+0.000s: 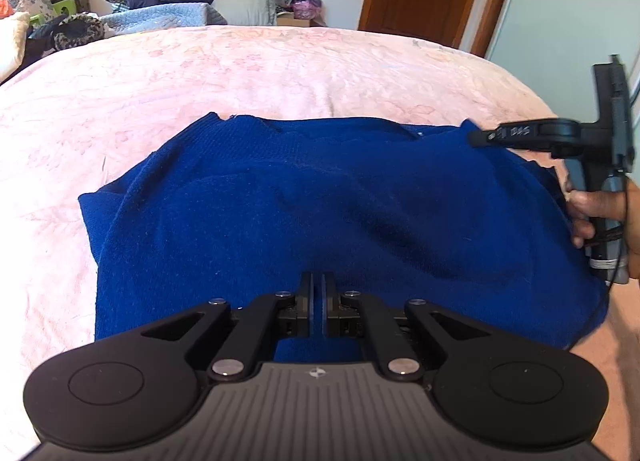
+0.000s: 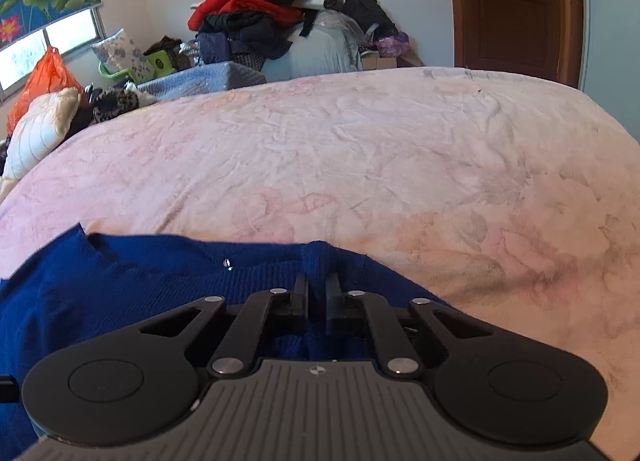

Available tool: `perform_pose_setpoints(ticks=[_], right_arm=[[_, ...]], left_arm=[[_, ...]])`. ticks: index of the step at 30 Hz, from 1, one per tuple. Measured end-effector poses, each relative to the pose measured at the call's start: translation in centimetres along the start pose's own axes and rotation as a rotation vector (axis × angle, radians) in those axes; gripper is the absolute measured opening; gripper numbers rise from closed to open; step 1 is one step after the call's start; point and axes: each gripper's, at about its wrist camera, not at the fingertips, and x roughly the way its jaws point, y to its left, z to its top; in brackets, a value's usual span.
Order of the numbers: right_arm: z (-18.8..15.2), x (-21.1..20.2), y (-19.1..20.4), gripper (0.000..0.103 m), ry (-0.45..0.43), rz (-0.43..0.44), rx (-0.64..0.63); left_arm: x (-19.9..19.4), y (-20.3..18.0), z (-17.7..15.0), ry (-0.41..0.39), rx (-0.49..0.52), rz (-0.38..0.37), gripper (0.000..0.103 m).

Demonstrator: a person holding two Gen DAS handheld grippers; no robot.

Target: Fold small clothes

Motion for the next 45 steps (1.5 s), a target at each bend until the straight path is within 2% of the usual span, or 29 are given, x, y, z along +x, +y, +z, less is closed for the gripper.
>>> perform_pose_setpoints(ticks=[5, 7, 8, 9, 10, 11, 12, 15, 18, 20, 22, 23, 24, 26, 28, 29, 31, 33, 36, 39, 42, 45], right_arm=[[0.6, -0.2, 0.4, 0.009, -0.063, -0.14, -0.04], [0.6, 0.7, 0.3, 0.01, -0.027, -0.155, -0.052], [0.4, 1.3, 0.4, 0.016, 0.015, -0.154, -0.064], [0.1, 1.5, 0.5, 0.026, 0.021, -0.169, -0.077], [-0.1, 0.9, 0.7, 0.033, -0.001, -0.189, -0.082], [-0.4, -0.2, 0.7, 0.044, -0.038, -0.208, -0.078], [-0.6, -1.7, 0.7, 0.048, -0.076, -0.209, -0.063], [-1.7, -5.7, 0.4, 0.051, -0.095, -0.106, -0.017], [-4.0, -8.3, 0.8, 0.06, -0.035, 0.013, -0.037], [-5.7, -8.6, 1.1, 0.065, 0.033, -0.004, -0.071], [-7.1, -8.3, 1.3, 0.065, 0.074, -0.131, -0.116], [-7.6, -8.5, 1.4, 0.066, 0.065, -0.211, -0.13], [-8.1, -9.3, 1.5, 0.068, 0.032, -0.246, -0.122], [-8.6, -11.2, 2.1, 0.068, -0.025, -0.227, -0.087], [-9.4, -12.4, 3.2, 0.073, -0.048, -0.176, -0.113], [-10.0, -12.5, 4.0, 0.079, -0.042, -0.167, -0.145], [-11.2, -12.1, 5.2, 0.084, -0.006, -0.187, -0.221], [-12.1, -11.2, 5.7, 0.084, 0.046, -0.26, -0.275], [-12.2, -12.2, 5.7, 0.086, 0.01, -0.295, -0.213], [-12.6, -13.6, 6.5, 0.088, -0.049, -0.247, -0.174], [-13.0, -13.4, 7.4, 0.09, -0.037, -0.21, -0.191], [-13.7, -12.5, 7.7, 0.091, 0.015, -0.21, -0.195]], left_arm=[[0.2, 0.5, 0.4, -0.007, -0.028, 0.012, 0.003], [0.3, 0.7, 0.5, -0.005, -0.035, 0.017, 0.004], [0.5, 0.8, 0.5, 0.0, -0.034, 0.021, 0.003], [0.6, 0.9, 0.5, 0.005, -0.033, 0.024, 0.004], [0.6, 1.0, 0.4, 0.007, -0.032, 0.028, 0.004], [0.5, 1.1, 0.3, 0.005, -0.031, 0.033, 0.004], [0.4, 1.3, 0.2, -0.001, -0.029, 0.039, 0.004], [0.4, 1.4, -0.3, -0.011, -0.012, 0.058, 0.004], [0.5, 1.1, -0.5, -0.016, 0.003, 0.069, 0.004], [0.4, 0.8, -0.7, -0.02, 0.015, 0.077, 0.004], [0.2, 0.5, -0.9, -0.021, 0.027, 0.083, 0.004], [0.0, 0.3, -1.1, -0.023, 0.031, 0.086, 0.004], [-0.2, 0.3, -1.2, -0.026, 0.034, 0.089, 0.004], [-0.3, 0.1, -1.6, -0.028, 0.036, 0.097, 0.004], [-0.4, 0.0, -1.9, -0.031, 0.033, 0.107, 0.004], [-0.4, -0.2, -2.1, -0.038, 0.034, 0.116, 0.004], [-0.6, -0.6, -2.5, -0.053, 0.046, 0.14, 0.004], [-0.7, -1.2, -3.1, -0.066, 0.072, 0.171, 0.004], [-0.7, -2.1, -3.8, -0.082, 0.115, 0.212, 0.004], [-0.9, -2.6, -4.3, -0.09, 0.132, 0.234, 0.004], [-1.2, -2.6, -4.7, -0.091, 0.134, 0.239, 0.004], [-1.5, -2.6, -5.0, -0.088, 0.131, 0.235, 0.004]])
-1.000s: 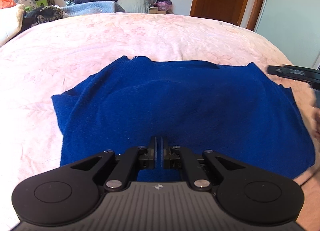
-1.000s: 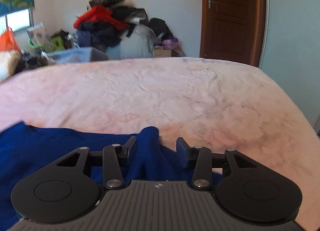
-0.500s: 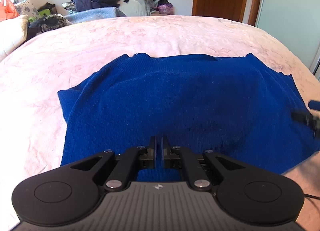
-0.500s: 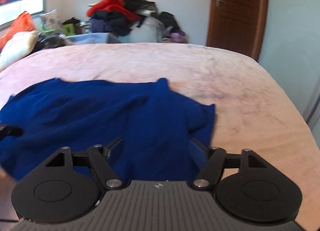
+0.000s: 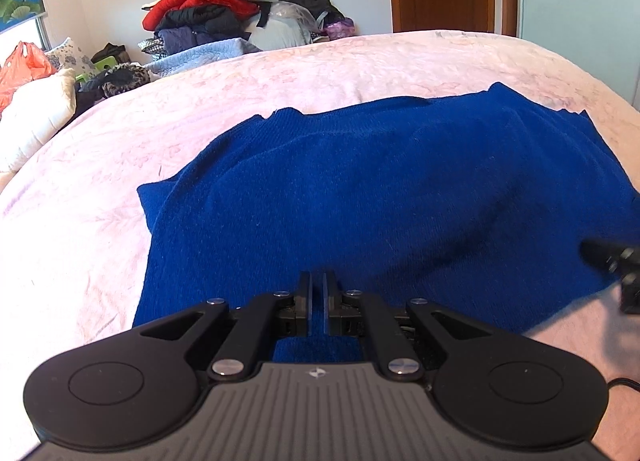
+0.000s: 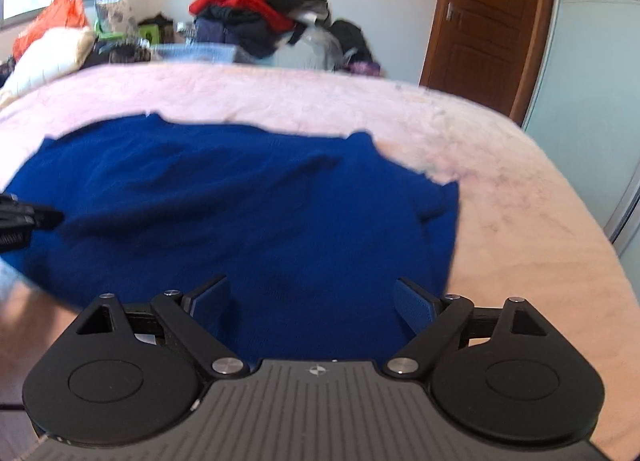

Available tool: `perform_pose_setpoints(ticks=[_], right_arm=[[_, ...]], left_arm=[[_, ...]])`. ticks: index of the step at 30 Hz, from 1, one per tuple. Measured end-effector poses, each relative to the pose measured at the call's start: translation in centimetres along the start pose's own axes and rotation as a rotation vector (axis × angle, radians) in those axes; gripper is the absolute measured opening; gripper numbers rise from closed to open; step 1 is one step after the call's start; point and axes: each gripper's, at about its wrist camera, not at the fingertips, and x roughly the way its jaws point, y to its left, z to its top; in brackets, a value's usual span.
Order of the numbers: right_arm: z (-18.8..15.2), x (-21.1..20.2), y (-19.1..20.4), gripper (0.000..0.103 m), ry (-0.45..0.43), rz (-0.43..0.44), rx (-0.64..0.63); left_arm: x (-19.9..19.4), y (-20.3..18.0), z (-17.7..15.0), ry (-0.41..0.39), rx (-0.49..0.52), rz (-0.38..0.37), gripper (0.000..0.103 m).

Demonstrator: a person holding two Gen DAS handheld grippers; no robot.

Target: Fold small clothes

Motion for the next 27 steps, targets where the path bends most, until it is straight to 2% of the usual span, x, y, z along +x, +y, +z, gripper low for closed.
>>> perform_pose_setpoints(ticks=[8, 16, 21, 27], right_arm=[[-1.7, 0.4, -0.7, 0.102, -0.016, -0.002, 0.06], [-2.3, 0.8, -1.2, 0.103, -0.037, 0.015, 0.092], [-2.4, 0.7, -1.2, 0.103, -0.045, 0.01, 0.095], [-2.5, 0.7, -1.2, 0.103, -0.049, 0.01, 0.101]], left_arm=[[-0.3, -0.3, -0.8, -0.003, 0.01, 0.006, 0.005], [-0.4, -0.6, -1.3, -0.019, 0.02, 0.015, 0.005], [-0.5, -1.2, -2.5, -0.072, 0.034, 0.043, 0.005], [-0.7, -2.8, -4.3, -0.165, 0.116, 0.119, 0.005]])
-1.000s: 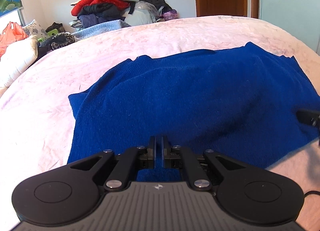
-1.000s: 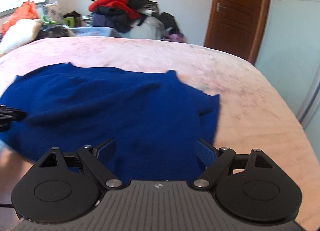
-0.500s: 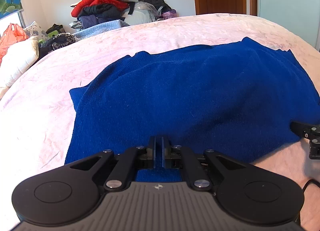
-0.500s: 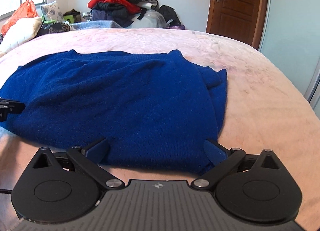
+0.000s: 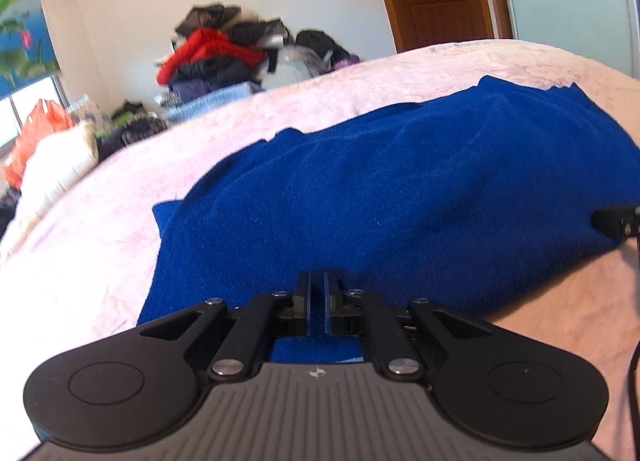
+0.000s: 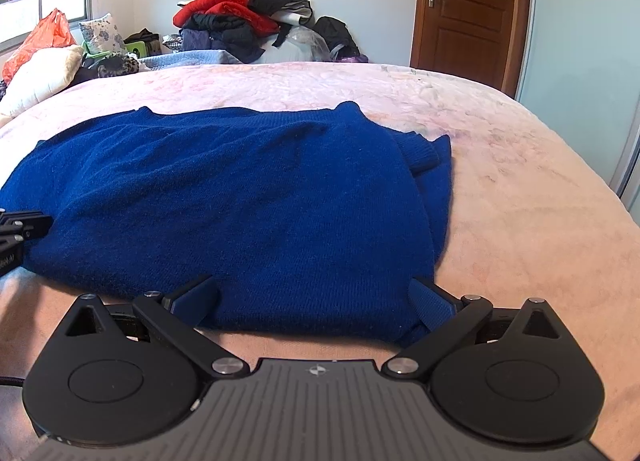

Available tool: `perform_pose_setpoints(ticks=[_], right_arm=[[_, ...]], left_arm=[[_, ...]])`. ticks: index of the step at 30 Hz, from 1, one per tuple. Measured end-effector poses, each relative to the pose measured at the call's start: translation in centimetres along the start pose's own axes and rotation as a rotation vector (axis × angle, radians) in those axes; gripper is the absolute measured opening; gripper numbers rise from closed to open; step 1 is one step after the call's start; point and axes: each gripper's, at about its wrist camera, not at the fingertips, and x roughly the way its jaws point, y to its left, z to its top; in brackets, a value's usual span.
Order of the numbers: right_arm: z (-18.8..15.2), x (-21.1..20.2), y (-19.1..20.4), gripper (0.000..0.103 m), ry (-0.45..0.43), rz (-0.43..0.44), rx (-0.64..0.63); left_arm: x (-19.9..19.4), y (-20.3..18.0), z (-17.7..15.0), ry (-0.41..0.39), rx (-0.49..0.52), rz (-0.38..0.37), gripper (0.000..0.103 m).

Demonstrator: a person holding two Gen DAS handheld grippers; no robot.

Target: Fold small clothes

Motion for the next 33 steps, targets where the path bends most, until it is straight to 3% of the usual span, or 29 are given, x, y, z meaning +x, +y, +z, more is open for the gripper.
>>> perform_pose_setpoints(ticks=[6, 15, 22, 27, 33], right_arm=[[0.0, 0.0, 0.1, 0.103, 0.001, -0.002, 0.0], [0.5, -1.4, 1.3, 0.103, 0.004, -0.041, 0.027], [1.5, -3.9, 2.1, 0.102, -0.019, 0.06, 0.063], [2.0, -5.0, 5.9, 0.102, -0.072, 0.056, -0.111], [1.7, -5.2, 12.1, 0.102, -0.137, 0.069, -0.389]], left_arm=[[-0.1, 0.3, 0.1, -0.008, 0.0, -0.006, 0.005], [-1.4, 3.5, 0.7, 0.097, -0.132, -0.141, 0.006], [-2.5, 3.9, 0.6, 0.147, -0.156, -0.169, 0.006], [-2.6, 6.1, 1.0, 0.193, -0.164, -0.219, 0.007], [-2.0, 11.4, 2.0, 0.185, -0.229, -0.137, 0.007]])
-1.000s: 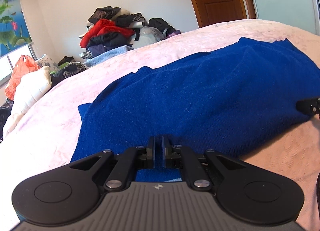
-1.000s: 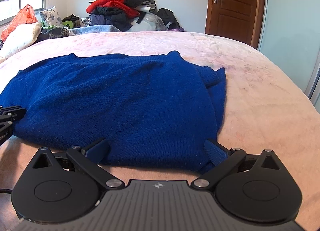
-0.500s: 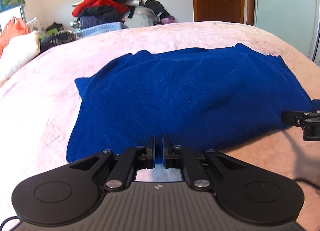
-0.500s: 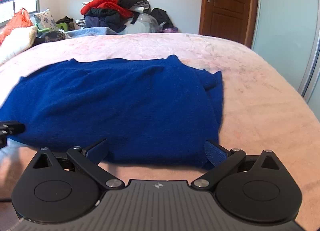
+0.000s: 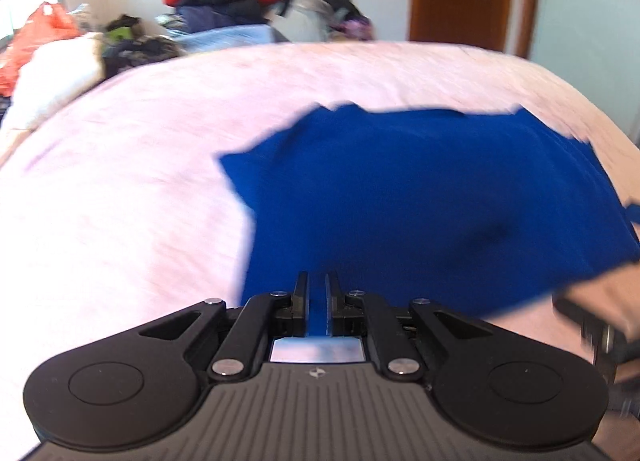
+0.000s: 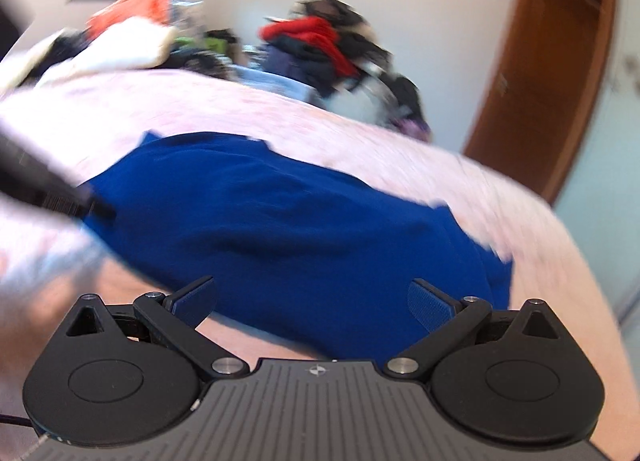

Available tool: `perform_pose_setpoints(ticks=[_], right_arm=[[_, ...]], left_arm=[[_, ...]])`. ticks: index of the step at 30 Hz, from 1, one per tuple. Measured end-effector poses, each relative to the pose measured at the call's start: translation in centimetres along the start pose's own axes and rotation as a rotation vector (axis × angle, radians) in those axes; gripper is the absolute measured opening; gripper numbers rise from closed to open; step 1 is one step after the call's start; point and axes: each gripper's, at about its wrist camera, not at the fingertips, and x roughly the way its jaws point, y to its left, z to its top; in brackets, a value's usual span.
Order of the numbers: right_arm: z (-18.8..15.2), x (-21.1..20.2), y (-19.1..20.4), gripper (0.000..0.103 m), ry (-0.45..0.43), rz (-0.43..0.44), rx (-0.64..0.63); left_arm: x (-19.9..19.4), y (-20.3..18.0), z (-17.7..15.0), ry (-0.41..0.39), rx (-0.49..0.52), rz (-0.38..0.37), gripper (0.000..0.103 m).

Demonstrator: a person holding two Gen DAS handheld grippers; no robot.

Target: Fold small clothes

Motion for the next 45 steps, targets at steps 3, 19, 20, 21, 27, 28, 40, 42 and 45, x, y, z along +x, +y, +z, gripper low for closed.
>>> perform_pose_setpoints(ticks=[3, 19, 20, 21, 27, 28, 40, 42, 45], right_arm=[[1.0, 0.4, 2.2, 0.102, -0.007, 0.032, -0.067], [3.5, 2.9, 11.2, 0.099, 0.004, 0.058, -0.35], [3.5, 3.2, 11.8, 0.099, -0.002, 0.047, -0.367], [3.7, 3.3, 12.3, 0.099, -0.014, 0.03, -0.386], [4.5, 5.2, 14.5, 0.099, -0.073, -0.026, -0.448], [4.8, 5.6, 14.6, 0.098, -0.075, -0.028, -0.439], [5.5, 7.5, 16.3, 0.051, -0.106, -0.024, -0.433], [5.2, 7.3, 16.5, 0.043, -0.114, -0.02, -0.446], [5.1, 6.8, 16.5, 0.031, -0.11, -0.004, -0.445]], left_arm=[[0.3, 2.0, 0.9, -0.009, -0.03, 0.026, 0.023], [7.0, 9.5, 4.3, 0.066, -0.294, -0.211, 0.073], [7.6, 9.7, 4.6, 0.079, -0.305, -0.234, 0.073], [8.4, 9.9, 4.9, 0.093, -0.323, -0.262, 0.073], [12.0, 11.5, 6.2, 0.141, -0.46, -0.44, 0.08], [12.5, 11.5, 6.4, 0.149, -0.469, -0.479, 0.08], [17.0, 10.2, 9.5, 0.145, -0.514, -0.589, 0.06], [17.6, 9.9, 9.9, 0.165, -0.496, -0.569, 0.04], [18.1, 9.7, 9.9, 0.179, -0.492, -0.541, 0.02]])
